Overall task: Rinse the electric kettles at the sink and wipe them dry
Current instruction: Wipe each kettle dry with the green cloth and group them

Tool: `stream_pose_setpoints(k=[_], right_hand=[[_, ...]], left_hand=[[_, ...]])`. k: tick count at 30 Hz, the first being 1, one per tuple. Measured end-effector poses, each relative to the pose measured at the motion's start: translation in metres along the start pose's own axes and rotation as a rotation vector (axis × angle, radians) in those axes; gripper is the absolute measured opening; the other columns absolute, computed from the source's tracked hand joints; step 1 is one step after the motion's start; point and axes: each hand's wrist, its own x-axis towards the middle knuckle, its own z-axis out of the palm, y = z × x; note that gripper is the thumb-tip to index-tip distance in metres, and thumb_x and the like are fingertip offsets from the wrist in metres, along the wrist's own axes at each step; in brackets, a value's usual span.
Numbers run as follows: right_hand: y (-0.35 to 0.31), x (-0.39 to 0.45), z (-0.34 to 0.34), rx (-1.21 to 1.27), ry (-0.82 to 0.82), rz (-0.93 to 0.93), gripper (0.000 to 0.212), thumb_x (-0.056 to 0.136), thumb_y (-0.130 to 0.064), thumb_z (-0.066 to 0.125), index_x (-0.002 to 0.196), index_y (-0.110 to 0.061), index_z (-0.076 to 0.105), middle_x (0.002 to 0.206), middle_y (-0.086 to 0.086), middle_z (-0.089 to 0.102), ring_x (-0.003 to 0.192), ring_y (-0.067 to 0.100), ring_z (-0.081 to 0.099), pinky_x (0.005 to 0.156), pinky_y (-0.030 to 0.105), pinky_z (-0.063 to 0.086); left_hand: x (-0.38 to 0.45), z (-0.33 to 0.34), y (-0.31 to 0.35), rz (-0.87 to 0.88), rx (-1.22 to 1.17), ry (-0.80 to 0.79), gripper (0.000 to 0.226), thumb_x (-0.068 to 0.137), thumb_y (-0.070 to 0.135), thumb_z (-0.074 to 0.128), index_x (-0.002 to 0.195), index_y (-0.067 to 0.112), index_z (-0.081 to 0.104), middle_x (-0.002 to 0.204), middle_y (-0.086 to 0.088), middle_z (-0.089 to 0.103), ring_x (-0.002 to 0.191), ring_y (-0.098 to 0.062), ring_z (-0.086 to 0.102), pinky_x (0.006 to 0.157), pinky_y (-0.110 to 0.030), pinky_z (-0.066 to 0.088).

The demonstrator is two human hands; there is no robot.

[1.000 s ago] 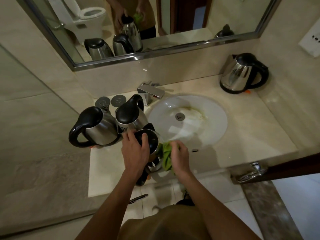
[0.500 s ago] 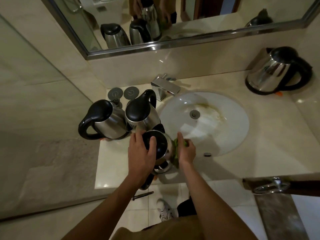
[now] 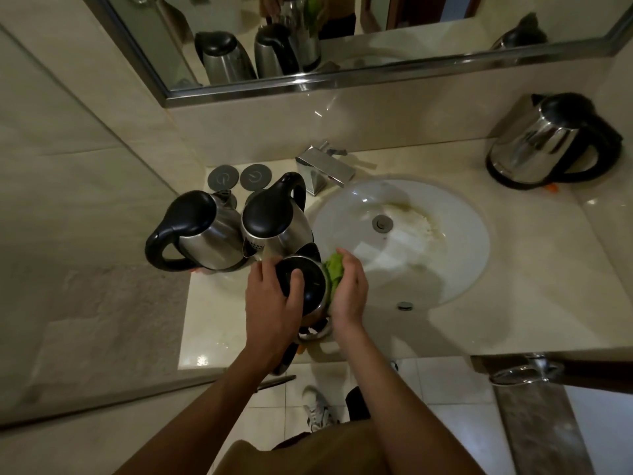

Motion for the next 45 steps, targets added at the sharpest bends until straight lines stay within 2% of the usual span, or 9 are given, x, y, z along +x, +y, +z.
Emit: stream_pose_setpoints(k=[6, 10, 13, 18, 22, 31, 35, 39, 45], right_hand=[[0.082, 0.015, -0.017, 0.230, -0.032, 0.268, 0.064, 0.083, -0.067, 0.052, 0.127, -0.022, 0.062, 0.127, 0.015, 0.063, 0.122, 0.035, 0.059, 0.106, 0.056, 0.045], [0.081, -0.036, -0.001, 0.396, 0.105, 0.254, 0.058, 0.091, -0.060, 0.041, 0.114, -0.009, 0.054, 0.114, 0.016, 0.061, 0.107, 0.035, 0.060, 0.088, 0.048, 0.052], [0.070, -0.068, 0.016, 0.448, 0.219, 0.113, 0.061, 0.095, -0.053, 0.040, 0.140, -0.012, 0.040, 0.139, 0.016, 0.049, 0.122, 0.037, 0.055, 0.086, 0.040, 0.056], [0.042, -0.077, 0.022, 0.059, 0.211, -0.156, 0.062, 0.093, -0.059, 0.030, 0.149, -0.030, 0.036, 0.144, -0.008, 0.039, 0.127, 0.013, 0.048, 0.097, 0.031, 0.050], [0.025, -0.045, 0.005, -0.109, 0.075, -0.194, 0.047, 0.100, -0.046, 0.031, 0.143, -0.031, 0.046, 0.140, -0.010, 0.048, 0.122, 0.005, 0.050, 0.091, 0.018, 0.043], [0.001, 0.047, -0.010, -0.345, -0.463, 0.229, 0.050, 0.082, -0.063, 0.041, 0.111, -0.030, 0.064, 0.116, 0.008, 0.066, 0.111, 0.024, 0.063, 0.104, 0.049, 0.048], [0.014, 0.051, -0.016, -0.245, -0.448, 0.465, 0.043, 0.097, -0.050, 0.037, 0.103, -0.015, 0.061, 0.107, 0.021, 0.066, 0.094, 0.025, 0.063, 0.075, 0.030, 0.058], [0.042, 0.027, -0.026, -0.188, -0.378, 0.305, 0.067, 0.086, -0.075, 0.042, 0.128, -0.025, 0.058, 0.129, 0.000, 0.063, 0.120, 0.017, 0.059, 0.102, 0.036, 0.048], [0.020, -0.005, -0.010, -0.164, -0.296, -0.095, 0.047, 0.103, -0.041, 0.030, 0.146, -0.029, 0.044, 0.135, -0.023, 0.048, 0.125, -0.012, 0.045, 0.099, 0.008, 0.041]], left_hand=[[-0.002, -0.002, 0.001, 0.005, 0.002, -0.004, 0.028, 0.098, 0.034, 0.051, 0.119, 0.015, 0.052, 0.114, 0.001, 0.047, 0.101, -0.015, 0.050, 0.086, -0.027, 0.040], [-0.001, -0.001, -0.002, 0.026, 0.004, 0.000, 0.031, 0.099, 0.036, 0.049, 0.121, 0.015, 0.051, 0.116, -0.002, 0.048, 0.102, -0.017, 0.051, 0.089, -0.032, 0.046], [-0.001, 0.001, -0.004, 0.053, 0.025, 0.000, 0.035, 0.098, 0.040, 0.045, 0.121, 0.014, 0.050, 0.119, -0.004, 0.048, 0.104, -0.018, 0.050, 0.091, -0.037, 0.048], [-0.002, 0.002, -0.004, 0.095, 0.086, 0.005, 0.038, 0.097, 0.043, 0.036, 0.117, 0.013, 0.050, 0.115, -0.006, 0.049, 0.104, -0.021, 0.049, 0.092, -0.044, 0.048], [-0.003, 0.001, -0.001, 0.129, 0.119, 0.020, 0.032, 0.100, 0.039, 0.038, 0.115, 0.014, 0.050, 0.111, -0.002, 0.052, 0.101, -0.015, 0.048, 0.088, -0.038, 0.048], [0.002, -0.007, -0.002, 0.131, 0.191, -0.051, 0.047, 0.096, 0.046, 0.037, 0.126, 0.014, 0.052, 0.121, -0.003, 0.057, 0.106, -0.016, 0.053, 0.086, -0.030, 0.049], [0.001, -0.014, -0.007, 0.126, 0.232, -0.093, 0.057, 0.096, 0.052, 0.037, 0.138, 0.016, 0.048, 0.135, -0.005, 0.055, 0.120, -0.018, 0.053, 0.098, -0.031, 0.048], [0.001, -0.020, -0.006, 0.114, 0.256, -0.128, 0.061, 0.095, 0.055, 0.035, 0.142, 0.017, 0.045, 0.140, -0.006, 0.052, 0.124, -0.020, 0.052, 0.099, -0.032, 0.047], [0.002, -0.027, -0.008, 0.174, 0.323, -0.166, 0.070, 0.095, 0.057, 0.028, 0.144, 0.010, 0.043, 0.142, -0.013, 0.051, 0.126, -0.025, 0.051, 0.102, -0.033, 0.043]])
